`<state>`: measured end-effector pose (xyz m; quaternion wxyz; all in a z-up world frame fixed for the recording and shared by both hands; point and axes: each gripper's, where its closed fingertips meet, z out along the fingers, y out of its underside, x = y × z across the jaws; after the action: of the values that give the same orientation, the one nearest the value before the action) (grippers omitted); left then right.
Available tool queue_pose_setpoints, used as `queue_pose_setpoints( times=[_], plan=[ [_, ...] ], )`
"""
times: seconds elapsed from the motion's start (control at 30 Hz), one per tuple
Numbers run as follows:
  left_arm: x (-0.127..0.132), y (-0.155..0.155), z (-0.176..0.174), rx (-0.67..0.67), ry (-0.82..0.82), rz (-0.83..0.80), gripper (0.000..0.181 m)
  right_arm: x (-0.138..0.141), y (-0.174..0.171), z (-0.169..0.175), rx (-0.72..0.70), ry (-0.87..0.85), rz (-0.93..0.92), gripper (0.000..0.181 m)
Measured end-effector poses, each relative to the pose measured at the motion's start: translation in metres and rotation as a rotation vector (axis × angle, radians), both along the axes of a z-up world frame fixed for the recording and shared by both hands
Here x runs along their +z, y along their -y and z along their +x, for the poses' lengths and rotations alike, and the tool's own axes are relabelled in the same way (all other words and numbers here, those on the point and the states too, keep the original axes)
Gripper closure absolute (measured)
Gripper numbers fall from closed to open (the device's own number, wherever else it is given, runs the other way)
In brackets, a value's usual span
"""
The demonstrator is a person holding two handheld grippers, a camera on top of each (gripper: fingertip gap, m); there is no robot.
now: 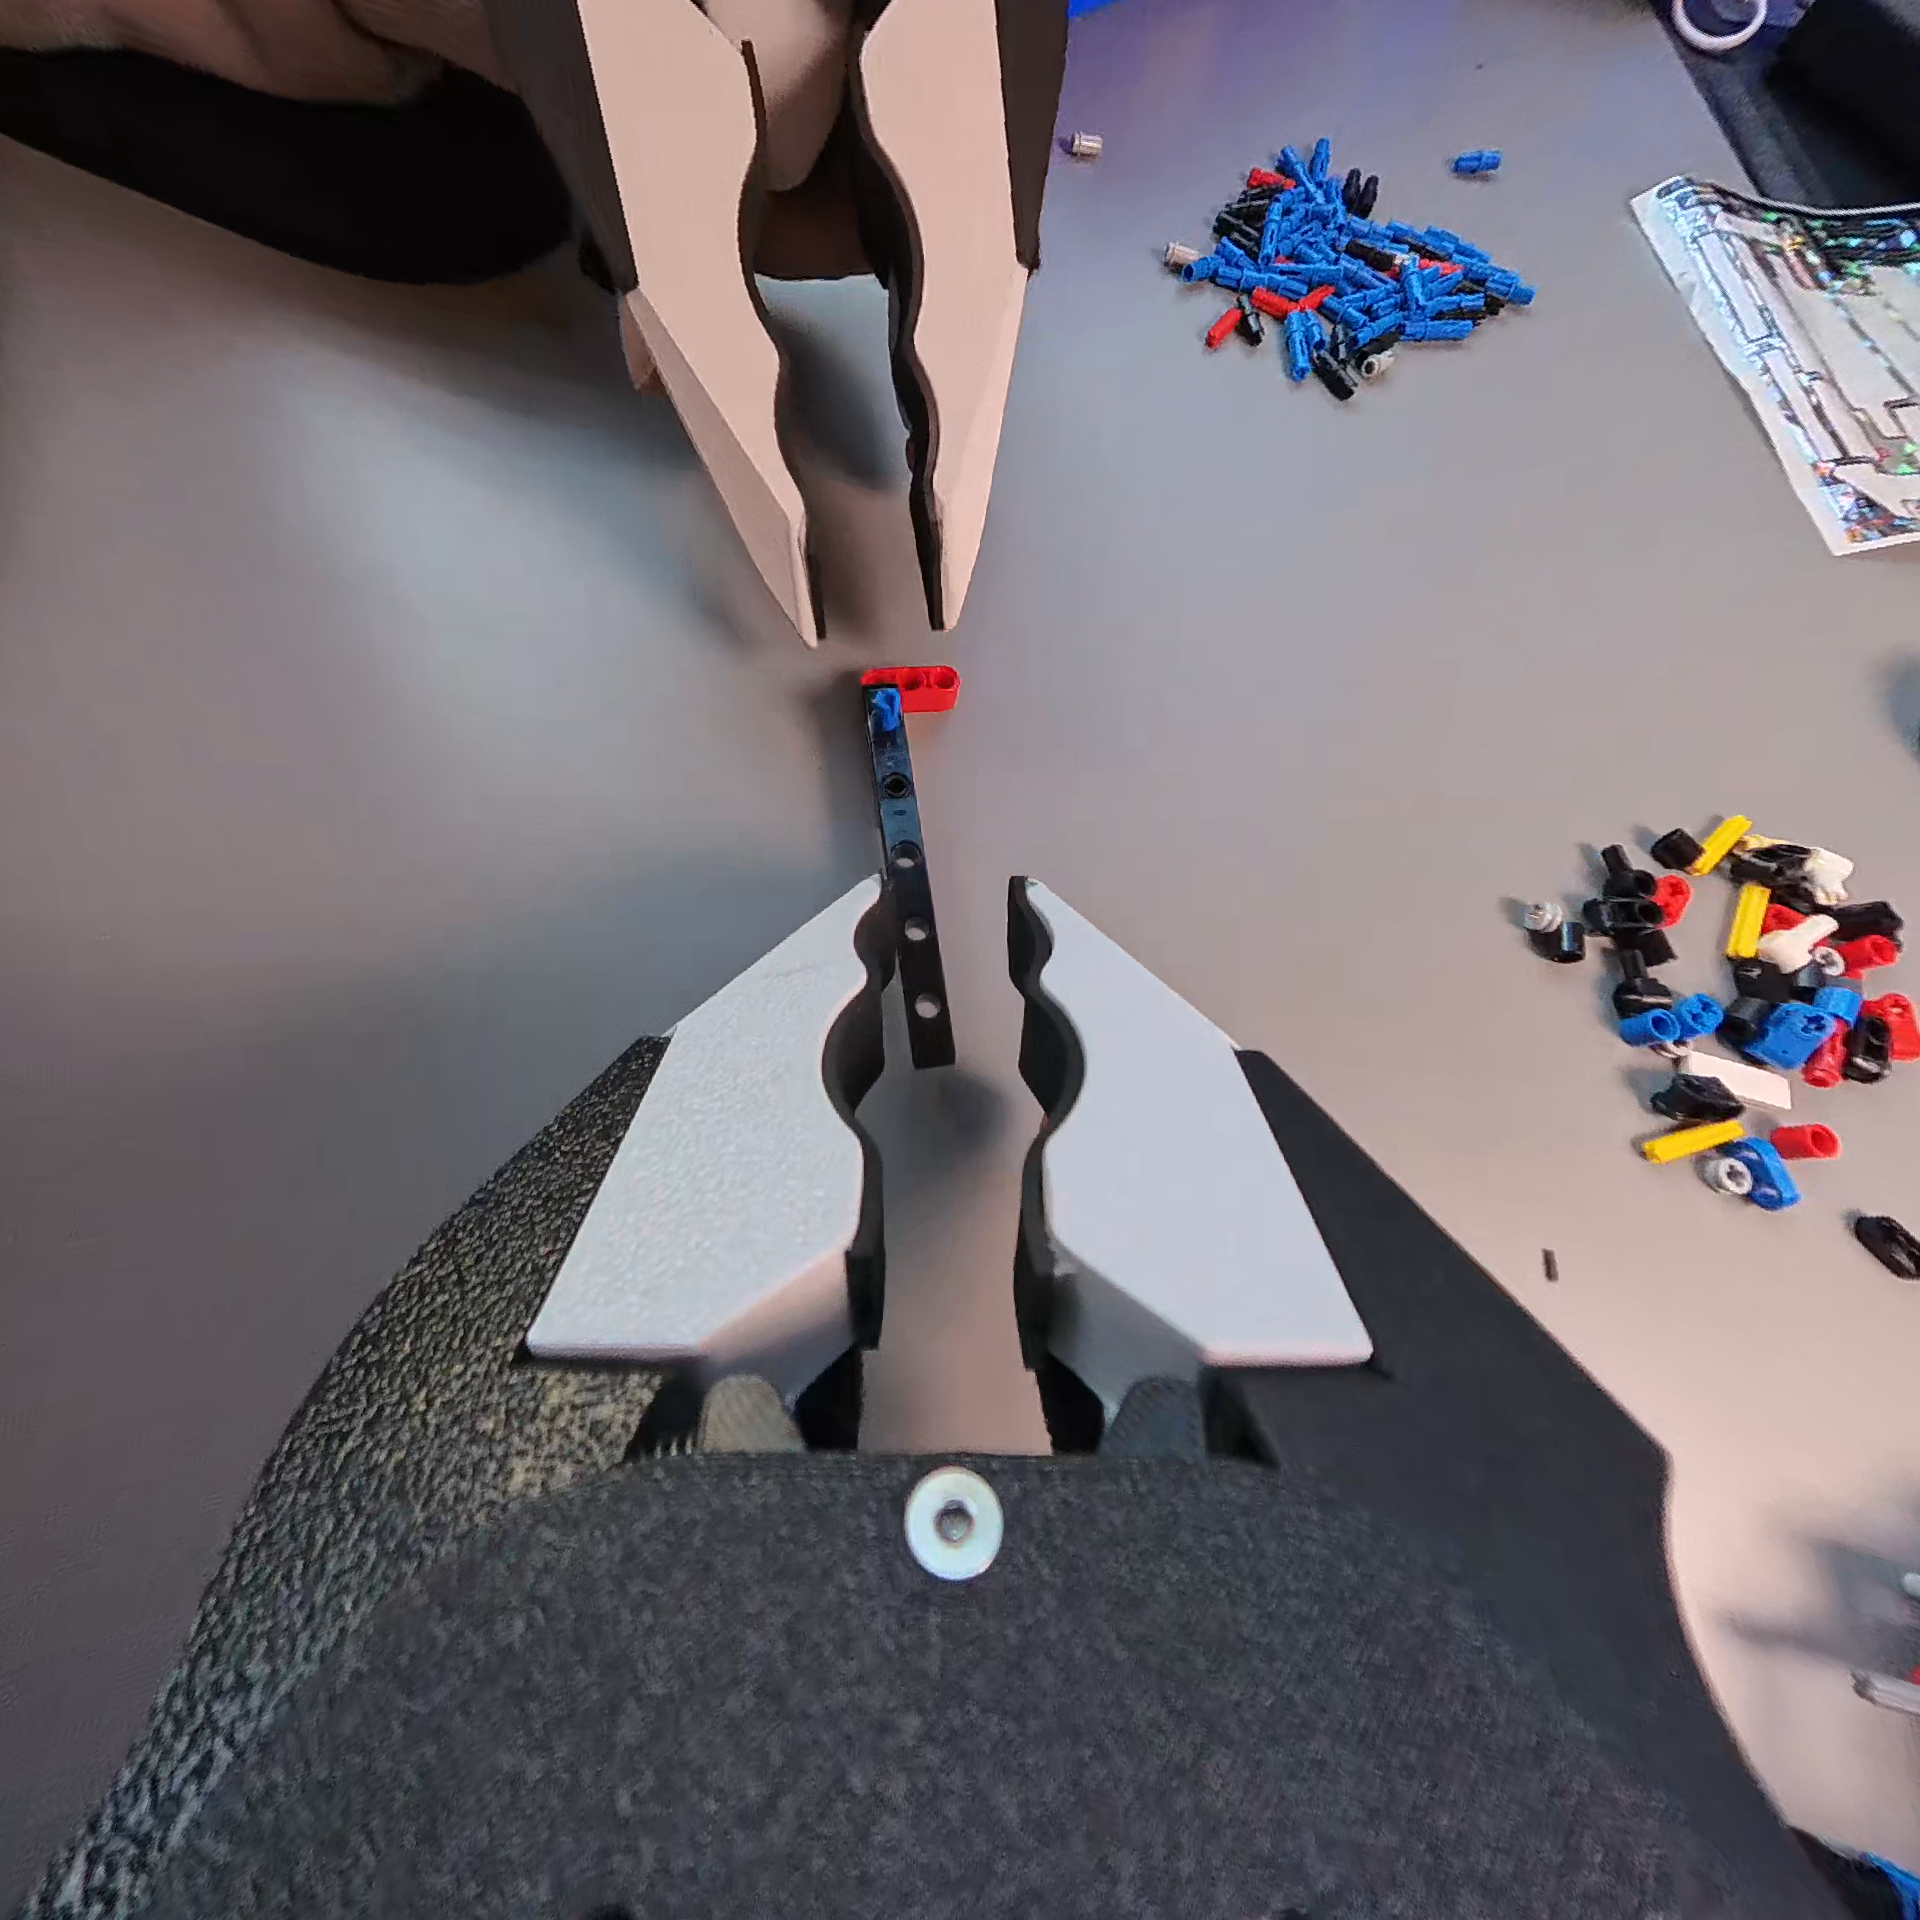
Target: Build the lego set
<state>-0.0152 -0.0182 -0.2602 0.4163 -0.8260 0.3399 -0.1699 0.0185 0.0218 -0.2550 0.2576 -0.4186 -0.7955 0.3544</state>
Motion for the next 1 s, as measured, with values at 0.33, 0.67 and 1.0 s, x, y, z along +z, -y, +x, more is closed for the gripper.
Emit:
queue_pose_setpoints(
  times=[0.33,0.67,1.0],
  plan=[
    [-0.014,-0.001,0.003,-0.030,-0.113,0.002,0.158,-0.015,0.009,0.001,0.038,0.048,0.066,0.164],
    [-0.014,-0.002,0.002,-0.024,-0.119,0.009,0.162,-0.016,0.008,0.000,0.034,0.046,0.068,0.174],
    [-0.007,-0.003,0.002,-0.017,-0.064,0.025,0.160,-0.006,0.011,0.002,-0.021,0.133,-0.219,0.175]
  ],
)
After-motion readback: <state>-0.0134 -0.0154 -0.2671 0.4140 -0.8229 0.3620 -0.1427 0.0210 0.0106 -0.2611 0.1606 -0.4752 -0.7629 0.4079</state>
